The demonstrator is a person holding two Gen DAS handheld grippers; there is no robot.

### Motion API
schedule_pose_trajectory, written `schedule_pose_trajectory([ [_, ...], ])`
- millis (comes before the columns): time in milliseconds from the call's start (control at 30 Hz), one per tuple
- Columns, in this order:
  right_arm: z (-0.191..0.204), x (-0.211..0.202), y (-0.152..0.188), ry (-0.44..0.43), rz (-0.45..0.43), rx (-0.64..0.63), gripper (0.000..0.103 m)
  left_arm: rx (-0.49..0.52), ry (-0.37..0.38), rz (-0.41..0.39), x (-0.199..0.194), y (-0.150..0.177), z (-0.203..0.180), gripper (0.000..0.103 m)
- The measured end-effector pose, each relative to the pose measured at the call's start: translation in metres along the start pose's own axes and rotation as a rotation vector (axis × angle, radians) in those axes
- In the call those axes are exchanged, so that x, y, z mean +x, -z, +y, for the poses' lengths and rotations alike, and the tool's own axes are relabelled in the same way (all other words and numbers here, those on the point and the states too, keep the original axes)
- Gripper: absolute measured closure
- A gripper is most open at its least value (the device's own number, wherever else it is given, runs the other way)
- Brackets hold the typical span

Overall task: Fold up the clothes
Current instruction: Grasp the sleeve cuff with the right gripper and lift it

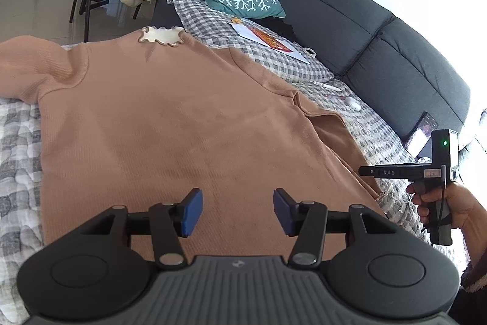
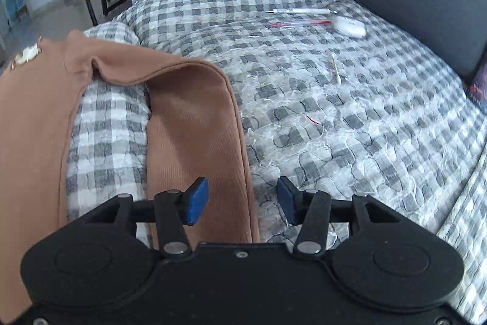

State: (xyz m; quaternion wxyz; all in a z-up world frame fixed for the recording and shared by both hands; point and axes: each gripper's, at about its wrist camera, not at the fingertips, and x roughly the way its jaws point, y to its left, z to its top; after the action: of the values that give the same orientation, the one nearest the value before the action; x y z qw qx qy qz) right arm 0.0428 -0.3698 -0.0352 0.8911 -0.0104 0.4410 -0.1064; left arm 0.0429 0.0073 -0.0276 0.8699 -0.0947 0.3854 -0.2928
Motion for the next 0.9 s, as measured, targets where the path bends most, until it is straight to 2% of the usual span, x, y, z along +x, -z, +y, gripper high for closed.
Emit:
schedule_pose_trajectory([
  [100, 0.015, -0.001, 0.006, 0.021, 0.001, -0.111, 0.063, 0.010, 0.008, 0.004, 0.007, -0.001, -0.006, 0.051],
  [133, 0.020, -0.001, 0.008, 0.027, 0.002, -0.149, 0.072, 0.014, 0.011, 0.006, 0.009, -0.001, -0.008, 0.051],
  [167, 0.025, -0.001, 0.010, 0.034, 0.002, -0.186, 0.075, 0.018, 0.013, 0.008, 0.010, -0.001, -0.009, 0.051],
  [200, 0.026, -0.001, 0.011, 0.019, 0.007, -0.191, 0.075, 0.022, 0.013, 0.010, 0.012, -0.001, -0.010, 0.051],
  [300, 0.031, 0.001, 0.013, 0.029, 0.008, -0.226, 0.093, 0.028, 0.012, 0.014, 0.016, -0.001, -0.011, 0.051],
  [433, 0.022, -0.004, 0.004, 0.037, -0.021, -0.200, 0.097, 0.017, 0.017, 0.013, 0.017, -0.002, -0.008, 0.051],
  [533, 0.007, -0.012, -0.014, 0.121, -0.090, -0.169, 0.097, 0.007, 0.021, 0.013, 0.017, -0.003, -0.005, 0.051],
  [633, -0.005, -0.013, -0.033, 0.244, -0.189, -0.181, 0.097, -0.001, 0.026, 0.014, 0.018, -0.004, -0.003, 0.051],
  [900, -0.027, 0.012, -0.063, 0.500, -0.442, -0.285, 0.097, -0.031, 0.043, 0.016, 0.025, -0.009, 0.002, 0.051],
])
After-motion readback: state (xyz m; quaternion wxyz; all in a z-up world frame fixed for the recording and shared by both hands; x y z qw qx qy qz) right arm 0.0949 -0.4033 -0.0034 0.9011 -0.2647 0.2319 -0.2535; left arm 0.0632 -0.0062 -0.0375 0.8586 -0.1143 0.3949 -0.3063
